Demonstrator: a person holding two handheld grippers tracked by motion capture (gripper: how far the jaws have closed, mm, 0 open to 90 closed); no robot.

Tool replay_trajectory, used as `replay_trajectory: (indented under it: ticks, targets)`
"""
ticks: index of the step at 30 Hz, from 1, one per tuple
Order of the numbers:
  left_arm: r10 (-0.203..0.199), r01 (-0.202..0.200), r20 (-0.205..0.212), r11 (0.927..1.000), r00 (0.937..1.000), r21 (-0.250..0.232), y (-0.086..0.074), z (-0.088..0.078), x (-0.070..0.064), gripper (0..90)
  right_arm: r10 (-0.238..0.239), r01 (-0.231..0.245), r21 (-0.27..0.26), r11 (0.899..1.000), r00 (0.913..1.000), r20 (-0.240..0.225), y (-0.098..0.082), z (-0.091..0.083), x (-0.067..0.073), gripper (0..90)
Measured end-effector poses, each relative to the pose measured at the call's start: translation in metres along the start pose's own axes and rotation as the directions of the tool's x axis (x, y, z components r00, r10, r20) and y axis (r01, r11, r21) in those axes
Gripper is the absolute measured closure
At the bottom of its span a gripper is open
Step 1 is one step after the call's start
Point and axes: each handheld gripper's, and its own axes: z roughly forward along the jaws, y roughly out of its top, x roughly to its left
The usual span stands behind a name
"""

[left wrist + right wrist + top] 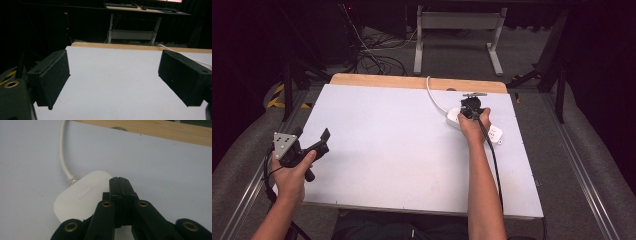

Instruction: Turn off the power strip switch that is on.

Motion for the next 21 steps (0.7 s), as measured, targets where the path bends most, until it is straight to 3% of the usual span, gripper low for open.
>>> replay_trajectory:
  ticks: [2,10,17,21]
  targets:
    - [0.001,-0.001,-0.004,1.0,1.0,0.0,0.0,0.0,0.0,10.6,-0.018,0.018,0.005,1.0,0.9998,0.006,0.001,0.0,0.001,90.0]
    - [-0.001,0.001,-0.003,1.0,1.0,0.0,0.0,0.002,0.0,10.7,0.017,-0.017,0.015,1.0,0.9994,-0.029,0.004,-0.003,-0.002,90.0]
    - [0.001,-0.001,0.002,1.0,1.0,0.002,0.0,0.003,-0.002,10.9,0.0,0.001,0.022,1.0,0.9989,-0.046,0.006,-0.004,-0.002,90.0]
    - [0.001,-0.001,0.004,1.0,1.0,0.004,-0.001,0.004,-0.002,11.1,-0.011,0.011,-0.012,1.0,0.9983,-0.057,0.011,-0.015,-0.006,90.0]
